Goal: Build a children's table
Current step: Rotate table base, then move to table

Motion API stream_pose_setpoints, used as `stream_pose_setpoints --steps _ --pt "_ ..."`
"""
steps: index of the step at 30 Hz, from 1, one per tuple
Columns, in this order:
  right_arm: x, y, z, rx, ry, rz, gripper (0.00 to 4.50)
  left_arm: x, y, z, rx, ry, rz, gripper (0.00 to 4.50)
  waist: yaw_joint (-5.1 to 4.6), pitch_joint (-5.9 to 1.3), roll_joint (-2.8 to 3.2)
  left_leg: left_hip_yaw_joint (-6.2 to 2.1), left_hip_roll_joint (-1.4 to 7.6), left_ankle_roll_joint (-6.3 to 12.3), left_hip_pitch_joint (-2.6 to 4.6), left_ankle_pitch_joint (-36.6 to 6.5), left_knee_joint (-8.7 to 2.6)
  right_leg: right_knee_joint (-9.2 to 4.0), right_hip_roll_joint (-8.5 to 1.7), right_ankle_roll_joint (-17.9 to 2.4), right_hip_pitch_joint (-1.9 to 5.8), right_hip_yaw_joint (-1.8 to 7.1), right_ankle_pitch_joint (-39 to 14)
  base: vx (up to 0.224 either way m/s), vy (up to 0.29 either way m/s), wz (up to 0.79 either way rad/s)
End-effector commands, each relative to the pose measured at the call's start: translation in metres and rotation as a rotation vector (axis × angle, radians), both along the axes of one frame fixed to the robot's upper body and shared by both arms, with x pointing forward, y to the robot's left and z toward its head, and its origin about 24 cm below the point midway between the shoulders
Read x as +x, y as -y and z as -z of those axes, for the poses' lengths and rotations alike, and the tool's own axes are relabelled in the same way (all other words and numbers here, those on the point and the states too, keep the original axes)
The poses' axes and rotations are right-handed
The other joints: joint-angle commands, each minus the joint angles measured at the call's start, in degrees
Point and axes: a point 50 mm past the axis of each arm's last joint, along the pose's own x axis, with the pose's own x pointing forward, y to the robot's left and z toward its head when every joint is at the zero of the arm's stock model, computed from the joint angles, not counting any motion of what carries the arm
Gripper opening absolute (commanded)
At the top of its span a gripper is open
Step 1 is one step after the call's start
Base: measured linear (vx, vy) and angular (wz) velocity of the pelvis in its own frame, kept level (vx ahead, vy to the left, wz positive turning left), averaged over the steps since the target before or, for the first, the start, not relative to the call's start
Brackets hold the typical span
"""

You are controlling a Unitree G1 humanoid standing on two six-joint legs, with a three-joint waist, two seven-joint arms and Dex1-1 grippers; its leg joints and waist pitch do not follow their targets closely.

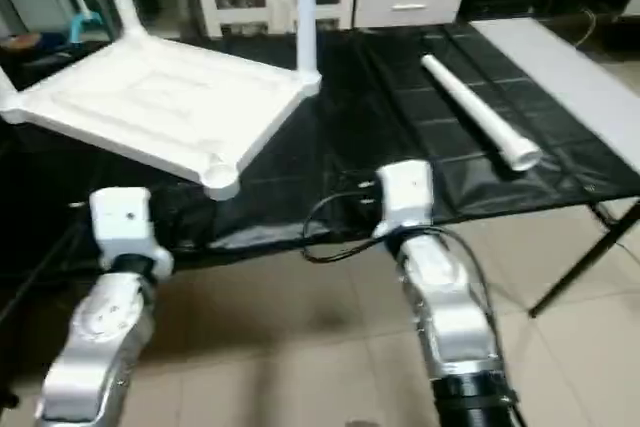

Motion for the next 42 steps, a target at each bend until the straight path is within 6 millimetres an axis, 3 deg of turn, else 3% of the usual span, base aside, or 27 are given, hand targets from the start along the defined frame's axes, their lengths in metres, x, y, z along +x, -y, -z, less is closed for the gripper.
stream_pose_setpoints --steps 1,2,3,5,7,8,11,13,15,17,18,19,20,21,23,26,27,28,32,33,34,35,36,38,40,41,42 --pt "0.002 0.007 0.0 -0.016 0.003 0.024 4.03 0.001 0.004 -0.002 0.018 0.001 0.001 1.46 0.38 -4.15 -1.93 0.08 -0.44 25.17 0.9 9.1 -1.54 -7.64 -1.88 -14.7 2.31 1.94 7.9 -0.097 -0.2 -0.09" --pt "0.002 0.007 0.0 -0.007 0.003 0.02 4.03 0.001 0.005 -0.006 0.015 0.036 0.025 1.46 1.04 -3.48 -3.22 2.14 -4.16 21.63 -2.79 3.4 2.84 -10.87 -5.14 -16.8 5.28 3.44 6.5 -0.104 -0.225 -0.04" --pt "0.002 0.005 -0.001 0.005 -0.002 0.01 4.03 0.0 0.007 -0.009 0.005 0.051 0.054 1.46 3.37 -2.2 -3.37 1.18 -2.64 6.88 -1.21 -1.6 1.19 -12.41 -6.43 -7.4 4.11 4.39 -8.8 -0.057 -0.119 0.02" --pt "0.002 0.003 -0.001 0.051 -0.013 0.004 4.03 0.0 0.01 -0.013 -0.023 0.069 0.1 1.46 3.75 -1.86 -1.63 0.12 -1.07 3.26 -0.7 -2.5 -1.76 -12.74 -6.8 -0.3 4.84 3.85 -20.3 -0.118 -0.198 -0.09" --pt "0.002 0.003 -0.001 0.085 -0.024 0.01 4.03 0.0 0.011 -0.014 -0.023 0.07 0.114 1.46 2.76 -1.12 -1.42 -0.13 -0.47 -0.27 0.72 -11.4 -5.05 -13.91 -3.8 7.1 3.64 1.57 -37.1 -0.136 -0.176 -0.13" --pt "0.003 0.003 0.0 0.079 -0.026 0.011 4.03 0.0 0.011 -0.015 -0.016 0.073 0.113 1.46 1.94 -1.24 -0.72 1.13 -0.14 -1.99 3.35 -13.3 -4.27 -15.62 -2.0 9.0 1.36 2.35 -40.3 -0.098 -0.085 -0.14" --pt "0.003 0.003 0.0 0.065 -0.026 0.013 4.03 0.0 0.011 -0.016 -0.006 0.076 0.118 1.46 1.58 -1.37 0.03 1.6 1.92 -4.44 5.48 -16.9 -7.13 -14.54 1.23 5.8 2.11 1.22 -26.7 -0.05 -0.004 -0.21" --pt "0.004 0.004 0.0 0.064 -0.026 0.015 4.03 0.0 0.013 -0.017 -0.003 0.079 0.129 1.46 0.4 0.9 0.99 1.3 3.91 -3.77 10.56 -37.2 -8.82 -15.28 3.05 2.7 0.04 -2.71 -29.4 -0.095 0.052 -0.58" --pt "0.004 0.005 0.0 0.061 -0.025 0.017 4.03 0.0 0.014 -0.017 -0.003 0.079 0.141 1.46 1.55 1.97 2.28 0.52 10.42 -2.36 6.9 -51.4 -17.3 -1.63 0.62 0.7 6.63 -3.54 -16.3 -0.085 0.058 -0.69" --pt "0.004 0.007 0.0 0.057 -0.024 0.024 4.03 0.001 0.015 -0.016 -0.001 0.078 0.146 1.46 4.06 2.05 0.93 3.42 12.39 -0.7 7.58 -57.6 -19.8 4.01 -0.53 0.9 8.03 -2.8 -11.5 -0.063 0.006 -0.69" --pt "0.004 0.007 0.0 0.057 -0.024 0.028 4.03 0.001 0.016 -0.016 -0.002 0.078 0.15 1.46 4.14 1.12 -2.39 5.68 6.58 -3.26 12.3 -49.6 -9.48 -6.01 -1.05 2.8 3.62 2.74 -38.2 0.026 -0.057 -0.28" --pt "0.005 0.008 -0.001 0.058 -0.024 0.03 4.03 0.001 0.016 -0.016 -0.003 0.078 0.152 1.46 4.14 1.12 -2.39 5.68 6.58 -3.26 12.3 -49.6 -9.48 -6.01 -1.05 2.8 3.62 2.74 -38.2 0.089 -0.143 -0.64" --pt "0.005 0.008 -0.001 0.058 -0.022 0.032 4.03 0.001 0.016 -0.016 -0.004 0.076 0.156 1.46 5.57 1.12 -4.74 4.2 -0.85 1.05 4.54 -20.8 3.18 -15.38 -8.16 7.3 7.42 6.25 -58.1 0.138 -0.108 -0.4" --pt "0.005 0.009 -0.001 0.053 -0.021 0.033 4.03 0.001 0.017 -0.015 -0.003 0.074 0.157 1.46 7.02 -0.36 -4.32 1.45 -1.49 4.93 -0.2 -9.6 4.59 -13.99 -8.06 6.5 11.06 10.82 -48.8 0.186 -0.164 -0.31" --pt "0.005 0.009 -0.002 0.045 -0.013 0.035 4.03 0.002 0.017 -0.015 -0.002 0.072 0.159 1.46 6.85 -1.22 -3.26 -0.65 -3.33 6.5 -2.36 -1.4 3.53 -12.18 -4.81 2.6 13.02 9.51 -24.9 0.116 -0.082 0.17" --pt "0.005 0.009 -0.002 0.035 -0.003 0.037 4.03 0.002 0.017 -0.015 0.001 0.072 0.165 1.46 5.58 -1.64 1.76 -1.58 -0.88 8.34 0.23 9.0 -4.73 -12.8 -0.3 -2.2 12.55 3.85 -6.3 0.129 -0.004 0.19" --pt "0.005 0.01 -0.002 0.036 -0.003 0.037 4.03 0.002 0.017 -0.015 0.001 0.072 0.166 1.46 1.65 -2.96 4.52 -10.49 8.33 21.65 10.39 5.1 -8.92 -3.05 1.67 2.6 4.33 -0.44 -8.3 0.185 0.046 0.05" --pt "0.006 0.01 -0.002 0.035 0.0 0.038 4.03 0.003 0.018 -0.015 0.002 0.074 0.17 1.46 1.1 -3.55 3.94 -11.99 9.69 27.02 12.85 6.3 -8.15 -0.69 0.95 3.1 1.54 0.1 -9.5 0.227 0.051 -0.07" --pt "0.007 0.009 -0.004 0.036 0.009 0.037 4.03 0.004 0.018 -0.017 0.005 0.082 0.174 1.46 -0.31 -2.92 1.98 -7.95 4.8 31.45 9.55 19.4 -8.46 0.99 0.37 11.3 -1.38 0.83 0.4 0.157 0.007 -0.04" --pt "0.007 0.009 -0.004 0.035 0.012 0.035 4.03 0.004 0.018 -0.018 0.006 0.088 0.173 1.46 -0.16 -2.4 0.82 -5.33 1.7 28.82 7.6 12.5 -8.33 -3.15 -0.1 7.7 0.06 1.28 5.5 0.112 -0.018 -0.02" --pt "0.007 0.009 -0.005 0.026 0.019 0.033 4.03 0.005 0.018 -0.019 0.0 0.096 0.171 1.46 0.73 -2.45 -2.76 -0.63 -5.13 21.15 3.52 -1.7 -4.52 -10.65 -2.86 3.4 5.33 4.52 8.1 0.09 -0.082 -0.01" --pt "0.007 0.009 -0.005 0.026 0.019 0.033 4.03 0.005 0.018 -0.019 0.0 0.096 0.171 1.46 1.74 -2.16 -3.95 0.27 -7.25 17.76 0.66 -7.7 -0.01 -13.4 -5.68 4.2 8.39 7.57 -3.5 0.092 -0.109 0.01" --pt "0.008 0.008 -0.007 0.011 0.033 0.027 4.03 0.006 0.018 -0.02 0.001 0.1 0.17 1.46 1.81 -1.86 -2.9 -1.81 -4.93 8.83 -1.54 -4.0 3.8 -13.73 -8.47 -2.0 10.59 8.77 -19.7 0.092 -0.109 0.01" --pt "0.009 0.007 -0.009 0.001 0.048 0.015 4.03 0.007 0.017 -0.022 0.002 0.106 0.167 1.46 1.75 -1.18 -2.29 -2.24 -4.08 6.06 -1.79 -2.0 3.0 -14.33 -8.22 -5.6 10.85 7.77 -24.1 0.096 -0.066 -0.07" --pt "0.009 0.006 -0.011 -0.001 0.056 0.006 4.03 0.008 0.016 -0.023 0.003 0.113 0.163 1.46 1.25 -0.52 -0.36 -1.97 -2.26 6.02 -0.06 -0.9 -2.41 -15.62 -5.15 -10.0 10.23 4.02 -30.6 0.119 -0.014 -0.06" --pt "0.009 0.005 -0.012 -0.001 0.058 0.005 4.03 0.008 0.016 -0.024 0.003 0.115 0.162 1.46 1.67 -0.38 -0.03 -1.79 -1.96 8.38 -1.17 -0.2 -3.85 -16.14 -5.88 -9.6 11.78 0.73 -30.4 0.121 0.08 0.12" --pt "0.01 0.005 -0.012 0.0 0.06 0.003 4.03 0.008 0.016 -0.024 0.004 0.118 0.161 1.46 0.72 0.33 2.61 -3.06 -1.84 11.19 -1.41 -7.0 -7.3 -15.24 -3.27 -5.3 12.55 -3.63 -30.9 0.072 0.071 0.13"
